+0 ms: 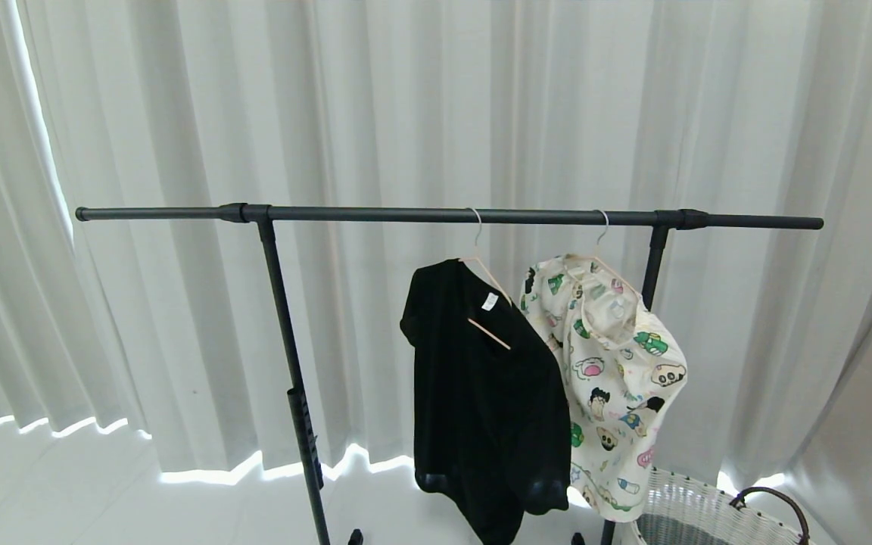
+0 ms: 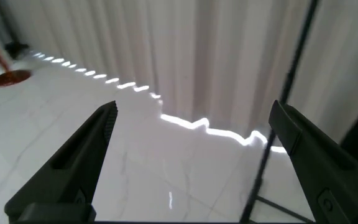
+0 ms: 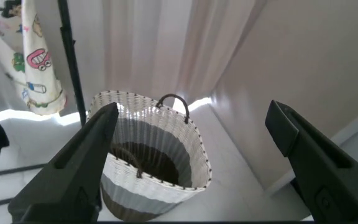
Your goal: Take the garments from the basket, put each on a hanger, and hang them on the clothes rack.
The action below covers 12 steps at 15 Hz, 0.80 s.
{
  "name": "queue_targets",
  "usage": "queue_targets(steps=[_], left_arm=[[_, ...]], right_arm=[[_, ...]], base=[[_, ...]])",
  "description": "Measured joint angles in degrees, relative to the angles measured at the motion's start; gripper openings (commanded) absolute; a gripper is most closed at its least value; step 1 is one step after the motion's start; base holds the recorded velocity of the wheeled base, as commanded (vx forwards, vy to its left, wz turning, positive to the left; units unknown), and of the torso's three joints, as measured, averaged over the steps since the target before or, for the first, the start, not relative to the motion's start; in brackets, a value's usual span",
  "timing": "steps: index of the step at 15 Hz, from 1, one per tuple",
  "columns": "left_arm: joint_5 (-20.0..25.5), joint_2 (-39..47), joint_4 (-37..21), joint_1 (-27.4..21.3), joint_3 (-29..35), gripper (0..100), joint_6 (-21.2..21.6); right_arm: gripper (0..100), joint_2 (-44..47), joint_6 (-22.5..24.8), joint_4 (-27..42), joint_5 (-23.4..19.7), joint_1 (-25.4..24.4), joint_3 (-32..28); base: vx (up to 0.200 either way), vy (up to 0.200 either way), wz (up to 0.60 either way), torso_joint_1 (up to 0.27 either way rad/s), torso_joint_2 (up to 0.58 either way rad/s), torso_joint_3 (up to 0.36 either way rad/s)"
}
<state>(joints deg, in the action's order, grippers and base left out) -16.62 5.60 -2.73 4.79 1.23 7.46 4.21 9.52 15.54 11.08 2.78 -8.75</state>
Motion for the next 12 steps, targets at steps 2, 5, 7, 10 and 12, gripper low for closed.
queue_targets(steps=[2,5,7,10,12], left_arm=[[9.4,-0.3,0.0,-0.2,-0.1,100,-3.4],[14.3,-0.5,0.4,-0.4,-0.7,100,-7.1],[14.6,-0.8,0.6,-2.1,-1.0,100,-7.1],[14.6,-2.4,0.5,-5.6,-1.2,100,-7.4],[14.6,-3.9,0.4,-5.5,-1.2,100,-7.6]], right_arm=[[100,-1.3,0.3,-0.1,-3.3,-2.5,0.0],[100,-3.2,-0.4,-0.1,-3.7,-2.8,0.2],[100,-3.8,-1.6,-0.1,-4.9,-2.8,0.3],[100,-4.0,-4.6,-0.1,-6.0,-2.8,0.6],[100,-4.0,-6.3,-0.1,-4.4,-2.8,0.6]], base=[[0.0,0.0,0.0,0.0,0.0,0.0],[0.0,0.0,0.0,0.0,0.0,0.0],[0.0,0.0,0.0,0.0,0.0,0.0],[0.0,0.0,0.0,0.0,0.0,0.0],[0.0,0.0,0.0,0.0,0.0,0.0]])
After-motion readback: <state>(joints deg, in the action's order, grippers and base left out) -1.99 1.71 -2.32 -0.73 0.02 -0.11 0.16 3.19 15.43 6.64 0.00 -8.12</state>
